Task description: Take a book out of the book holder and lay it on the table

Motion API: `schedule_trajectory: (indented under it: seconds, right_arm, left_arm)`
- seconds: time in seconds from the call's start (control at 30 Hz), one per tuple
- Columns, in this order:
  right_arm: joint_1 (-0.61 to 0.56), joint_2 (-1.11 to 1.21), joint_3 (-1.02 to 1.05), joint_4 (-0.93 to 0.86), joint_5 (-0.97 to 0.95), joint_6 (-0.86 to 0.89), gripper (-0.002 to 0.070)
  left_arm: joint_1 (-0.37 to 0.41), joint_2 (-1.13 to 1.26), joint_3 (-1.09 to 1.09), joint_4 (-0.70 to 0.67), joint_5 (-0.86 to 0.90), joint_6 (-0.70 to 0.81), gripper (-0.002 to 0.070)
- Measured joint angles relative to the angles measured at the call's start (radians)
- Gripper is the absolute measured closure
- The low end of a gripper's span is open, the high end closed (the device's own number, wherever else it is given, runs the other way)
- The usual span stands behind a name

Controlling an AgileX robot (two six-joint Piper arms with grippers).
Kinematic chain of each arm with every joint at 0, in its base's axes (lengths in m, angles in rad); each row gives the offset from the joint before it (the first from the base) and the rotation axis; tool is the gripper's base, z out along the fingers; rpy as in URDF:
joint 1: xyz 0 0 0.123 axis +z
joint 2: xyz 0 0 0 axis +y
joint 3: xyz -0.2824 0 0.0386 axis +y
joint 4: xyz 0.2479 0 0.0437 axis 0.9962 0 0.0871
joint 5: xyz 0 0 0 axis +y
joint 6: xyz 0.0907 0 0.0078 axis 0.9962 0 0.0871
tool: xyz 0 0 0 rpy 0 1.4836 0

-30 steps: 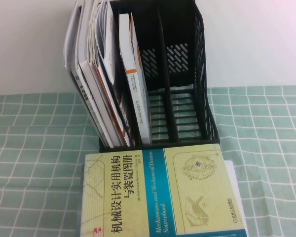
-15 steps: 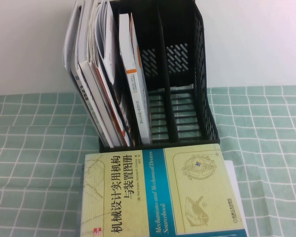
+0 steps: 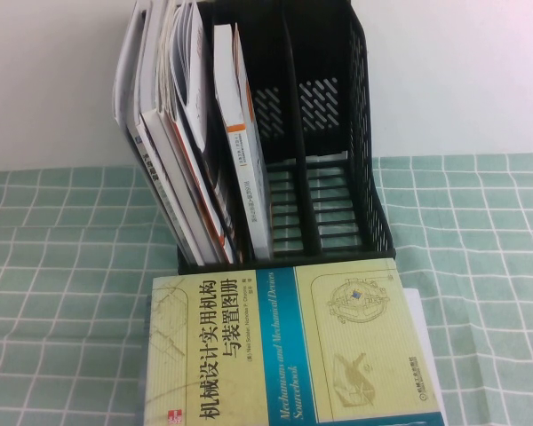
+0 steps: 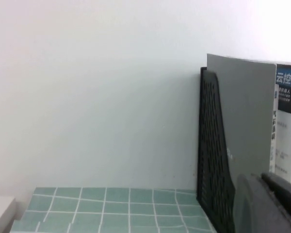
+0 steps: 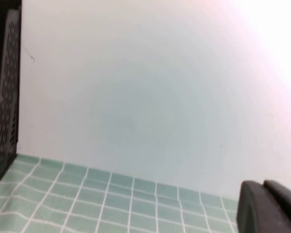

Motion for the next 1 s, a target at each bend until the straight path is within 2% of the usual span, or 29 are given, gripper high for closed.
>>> schedule_trajectory:
  seconds: [0.17, 0.4, 0.53, 0.7, 0.87, 1.0]
  right_arm:
    - [0.0, 0.0, -0.009, -0.002, -0.033, 0.0, 0.0678]
    - [0.0, 0.0, -0.181, -0.033, 0.143, 0.0, 0.0678]
    - [0.0, 0.023, -0.295, -0.031, 0.304, 0.0, 0.0678]
    - [0.0, 0.15, -0.393, 0.039, 0.372, -0.02, 0.0678]
    - [0.0, 0.309, -0.432, 0.27, 0.402, -0.244, 0.0678]
    - [0.0, 0.455, -0.434, 0.586, 0.457, -0.561, 0.0678]
  left_arm:
    - [0.0, 0.0, -0.152, -0.01, 0.164, -0.021, 0.0678]
    - [0.0, 0.086, -0.372, -0.012, 0.386, -0.023, 0.0678]
    - [0.0, 0.142, -0.404, -0.032, 0.37, -0.024, 0.0678]
    - [0.0, 0.189, -0.415, -0.052, 0.31, -0.037, 0.0678]
    - [0.0, 0.308, -0.471, -0.126, 0.44, -0.047, 0.0678]
    - [0.0, 0.428, -0.476, -0.224, 0.478, 0.019, 0.0678]
